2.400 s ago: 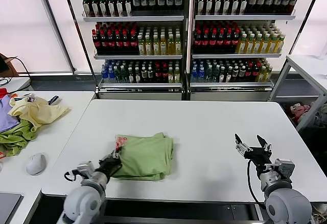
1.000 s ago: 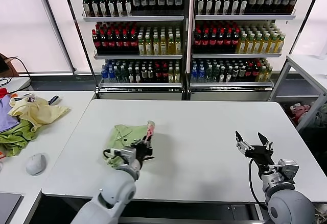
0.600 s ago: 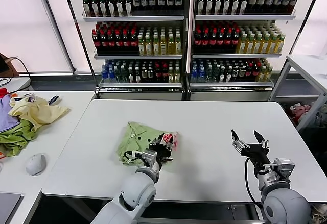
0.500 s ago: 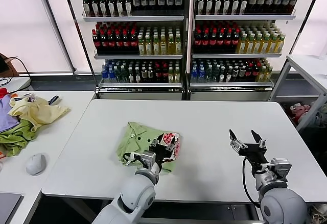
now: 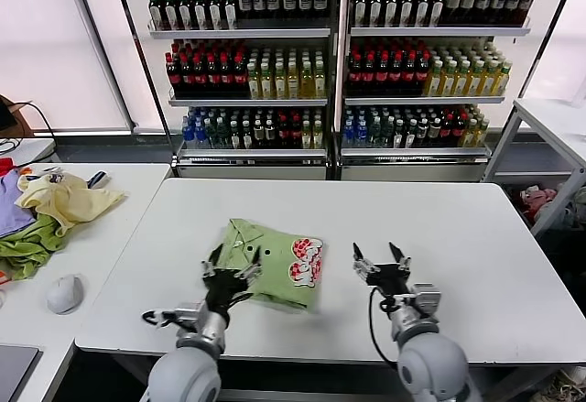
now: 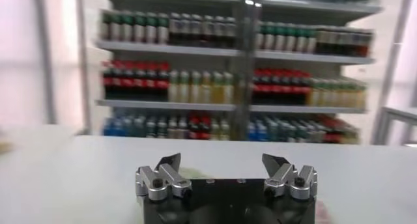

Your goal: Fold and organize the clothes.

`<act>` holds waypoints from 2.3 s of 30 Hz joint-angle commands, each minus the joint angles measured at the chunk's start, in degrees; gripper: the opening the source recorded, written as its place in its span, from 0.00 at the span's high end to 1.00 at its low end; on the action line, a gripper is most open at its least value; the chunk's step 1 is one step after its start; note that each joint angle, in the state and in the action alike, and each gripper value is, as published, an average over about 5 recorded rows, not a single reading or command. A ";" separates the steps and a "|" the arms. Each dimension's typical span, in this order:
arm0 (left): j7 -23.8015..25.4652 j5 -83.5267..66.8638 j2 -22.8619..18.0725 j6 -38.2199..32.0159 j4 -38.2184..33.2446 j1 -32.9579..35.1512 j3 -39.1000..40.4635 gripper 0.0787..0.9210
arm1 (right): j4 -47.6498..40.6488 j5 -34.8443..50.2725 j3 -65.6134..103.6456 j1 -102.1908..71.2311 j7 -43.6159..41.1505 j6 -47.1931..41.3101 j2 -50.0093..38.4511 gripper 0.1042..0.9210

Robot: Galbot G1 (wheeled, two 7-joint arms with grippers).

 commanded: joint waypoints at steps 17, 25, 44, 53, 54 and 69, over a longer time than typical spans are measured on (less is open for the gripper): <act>-2.69 5.26 -0.65 -6.83 -5.94 15.33 -13.79 0.12 | -22.26 -9.80 -13.26 6.82 5.54 1.44 16.07 0.16; -2.69 5.34 -0.80 -6.83 -6.13 15.28 -12.86 0.12 | -19.80 -7.62 -11.12 6.95 4.15 0.54 13.17 0.43; -2.47 7.31 -1.26 -6.46 -6.71 16.03 -10.62 0.12 | -21.12 -10.24 1.15 20.52 -10.22 -1.42 -7.80 0.93; -2.28 8.97 -2.04 -6.49 -6.56 16.12 -9.31 0.12 | -16.98 -12.85 6.56 10.98 -8.96 10.31 -7.39 0.77; -2.24 9.06 -2.05 -6.53 -6.56 16.19 -9.22 0.12 | -15.89 -12.68 7.11 9.57 -8.33 10.89 -7.17 0.72; 2.06 8.88 -3.12 -8.57 -8.76 17.26 -7.55 0.12 | 3.79 -9.44 16.53 -9.69 -8.18 14.10 -6.97 0.20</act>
